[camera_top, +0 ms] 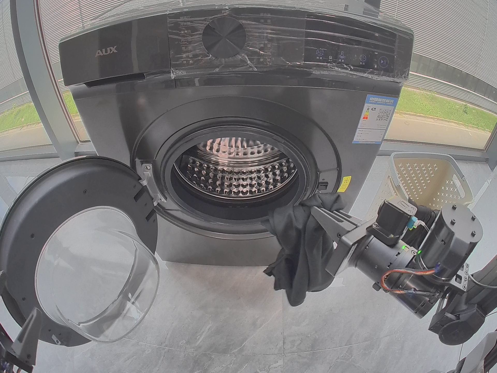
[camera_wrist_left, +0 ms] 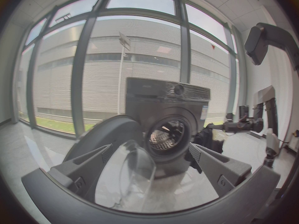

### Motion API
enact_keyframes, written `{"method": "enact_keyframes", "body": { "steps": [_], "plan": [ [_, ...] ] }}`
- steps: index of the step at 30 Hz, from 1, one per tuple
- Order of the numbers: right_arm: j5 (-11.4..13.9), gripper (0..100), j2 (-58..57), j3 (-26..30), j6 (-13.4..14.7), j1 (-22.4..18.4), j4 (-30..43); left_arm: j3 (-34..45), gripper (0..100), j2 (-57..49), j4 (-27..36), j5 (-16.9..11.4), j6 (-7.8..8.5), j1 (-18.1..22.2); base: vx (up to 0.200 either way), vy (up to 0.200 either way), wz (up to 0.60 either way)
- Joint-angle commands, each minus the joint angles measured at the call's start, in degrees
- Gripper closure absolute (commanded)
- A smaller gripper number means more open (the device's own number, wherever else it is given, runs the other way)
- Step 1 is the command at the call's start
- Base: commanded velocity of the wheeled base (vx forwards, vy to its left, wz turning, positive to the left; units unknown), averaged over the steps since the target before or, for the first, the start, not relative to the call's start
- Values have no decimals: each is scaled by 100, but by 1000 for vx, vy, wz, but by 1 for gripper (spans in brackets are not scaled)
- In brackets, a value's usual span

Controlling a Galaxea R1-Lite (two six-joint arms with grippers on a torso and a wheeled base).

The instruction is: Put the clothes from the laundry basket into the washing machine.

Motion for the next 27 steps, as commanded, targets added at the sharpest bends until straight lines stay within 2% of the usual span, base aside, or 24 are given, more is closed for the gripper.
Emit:
{"method": "enact_keyframes", "body": {
  "steps": [1, 2, 4, 5, 6, 10, 13, 15, 16, 21, 23, 25, 27],
  "plan": [
    [-8, 100, 510, -857, -17, 44, 38, -191, 0, 2124, -272, -1291, 299, -146, 0, 0, 0],
    [-8, 100, 546, -909, -17, 26, 38, -165, 0, 2317, -299, -1502, 440, -233, 0, 0, 0],
    [-8, 100, 589, -980, -17, 26, 38, -174, 0, 2625, -334, -1871, 572, -444, 0, 0, 0],
    [-17, 100, 616, -1015, -17, 17, 38, -174, 0, 2765, -334, -2003, 625, -567, 0, 0, 0],
    [-17, 100, 642, -1067, -17, 9, 47, -209, 0, 2959, -334, -2020, 633, -717, 0, 0, 0],
    [-60, 100, 800, -1234, -25, 0, 47, -271, 0, 3767, -580, -1915, 748, -1297, 0, 0, 0],
    [-69, 100, 915, -1366, -25, 9, 100, -262, 0, 4681, -1380, -1669, 713, -1552, 0, 0, 0],
    [-87, 100, 932, -1401, -25, 35, 161, -262, 0, 5024, -1679, -1651, 704, -1657, 0, 0, 0],
    [-104, 100, 915, -1437, 1, 88, 285, -253, 0, 5499, -2118, -1633, 686, -1824, 0, 0, 0],
    [-87, 100, 880, -1542, 54, 132, 346, -279, 0, 6562, -3006, -1625, 660, -2211, 0, 0, 0],
    [-87, 100, 880, -1542, 54, 132, 346, -279, 0, 6562, -3006, -1625, 660, -2211, 0, 0, 0],
    [-87, 100, 862, -1516, 54, 140, 328, -464, 0, 7301, -3428, -1554, 607, -2343, 0, 0, 0],
    [-87, 100, 862, -1489, 54, 140, 320, -508, 0, 7459, -3524, -1528, 598, -2387, 0, 0, 0]
  ]
}}
